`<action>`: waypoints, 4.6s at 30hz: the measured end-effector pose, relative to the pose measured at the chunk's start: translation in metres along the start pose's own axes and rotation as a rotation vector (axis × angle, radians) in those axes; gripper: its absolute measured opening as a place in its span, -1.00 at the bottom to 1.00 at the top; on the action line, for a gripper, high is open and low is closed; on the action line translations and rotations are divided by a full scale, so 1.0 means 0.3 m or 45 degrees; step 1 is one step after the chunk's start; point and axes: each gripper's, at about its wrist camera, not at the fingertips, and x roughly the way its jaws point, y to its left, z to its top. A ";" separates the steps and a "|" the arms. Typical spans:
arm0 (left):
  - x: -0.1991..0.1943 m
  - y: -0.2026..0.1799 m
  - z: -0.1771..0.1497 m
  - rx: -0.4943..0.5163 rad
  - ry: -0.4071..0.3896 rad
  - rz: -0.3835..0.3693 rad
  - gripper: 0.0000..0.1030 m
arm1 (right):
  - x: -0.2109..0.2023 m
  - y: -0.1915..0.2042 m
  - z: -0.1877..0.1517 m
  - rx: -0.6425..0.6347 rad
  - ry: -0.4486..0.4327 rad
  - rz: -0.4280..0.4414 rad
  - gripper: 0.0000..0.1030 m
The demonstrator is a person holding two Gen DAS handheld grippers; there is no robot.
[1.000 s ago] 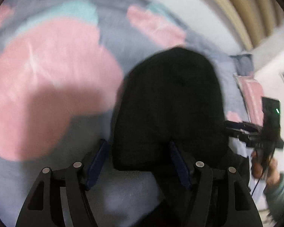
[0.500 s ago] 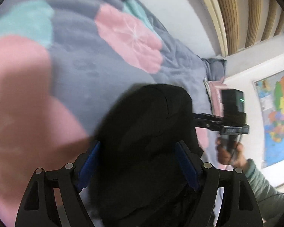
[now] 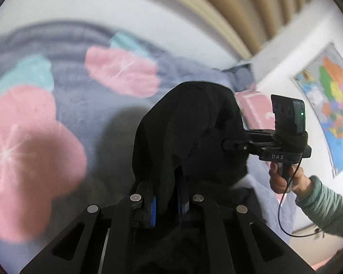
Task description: Fold large clothes
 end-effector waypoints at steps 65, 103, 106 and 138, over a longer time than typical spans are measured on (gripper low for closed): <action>-0.246 -0.526 -0.999 -0.356 0.208 0.189 0.19 | -0.129 0.599 -0.968 0.351 0.227 -0.227 0.42; -0.793 -0.585 -1.616 -0.199 -0.303 0.530 0.19 | -0.575 0.542 -1.575 0.503 -0.244 -0.426 0.42; -0.851 -0.589 -1.698 -0.196 -0.358 0.610 0.20 | -0.600 0.565 -1.645 0.497 -0.267 -0.490 0.42; -0.845 -0.573 -2.011 -0.371 -0.089 0.362 0.19 | -0.767 0.480 -2.000 0.694 -0.074 -0.460 0.03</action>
